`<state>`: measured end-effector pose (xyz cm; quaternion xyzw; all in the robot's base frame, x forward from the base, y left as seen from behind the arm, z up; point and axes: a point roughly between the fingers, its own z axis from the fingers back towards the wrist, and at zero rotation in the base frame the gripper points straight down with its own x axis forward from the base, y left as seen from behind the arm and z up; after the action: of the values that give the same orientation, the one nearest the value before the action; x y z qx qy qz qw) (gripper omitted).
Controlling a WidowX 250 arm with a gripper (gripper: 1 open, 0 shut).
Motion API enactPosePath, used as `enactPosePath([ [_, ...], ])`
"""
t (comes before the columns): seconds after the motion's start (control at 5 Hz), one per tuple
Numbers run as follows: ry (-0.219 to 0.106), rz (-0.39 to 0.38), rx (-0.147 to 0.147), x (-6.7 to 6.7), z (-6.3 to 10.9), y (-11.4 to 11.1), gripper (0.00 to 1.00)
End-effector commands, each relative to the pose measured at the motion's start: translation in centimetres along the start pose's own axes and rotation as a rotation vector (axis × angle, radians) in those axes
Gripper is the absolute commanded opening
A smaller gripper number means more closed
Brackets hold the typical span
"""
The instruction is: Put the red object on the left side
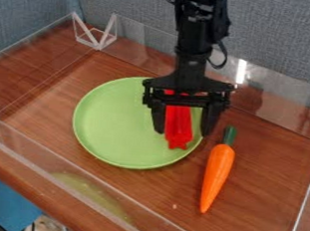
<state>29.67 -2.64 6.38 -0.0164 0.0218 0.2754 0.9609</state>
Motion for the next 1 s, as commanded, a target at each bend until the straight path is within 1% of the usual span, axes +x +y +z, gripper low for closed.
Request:
enactPosePath([
  [0.0, -0.061, 0.012, -0.032, 0.49, 1.75, -0.07, 1.00],
  [0.4, -0.073, 0.037, -0.030, 0.72, 1.87, 0.17, 1.00],
  [0.8, -0.089, 0.043, -0.030, 0.68, 2.23, 0.14, 1.00],
])
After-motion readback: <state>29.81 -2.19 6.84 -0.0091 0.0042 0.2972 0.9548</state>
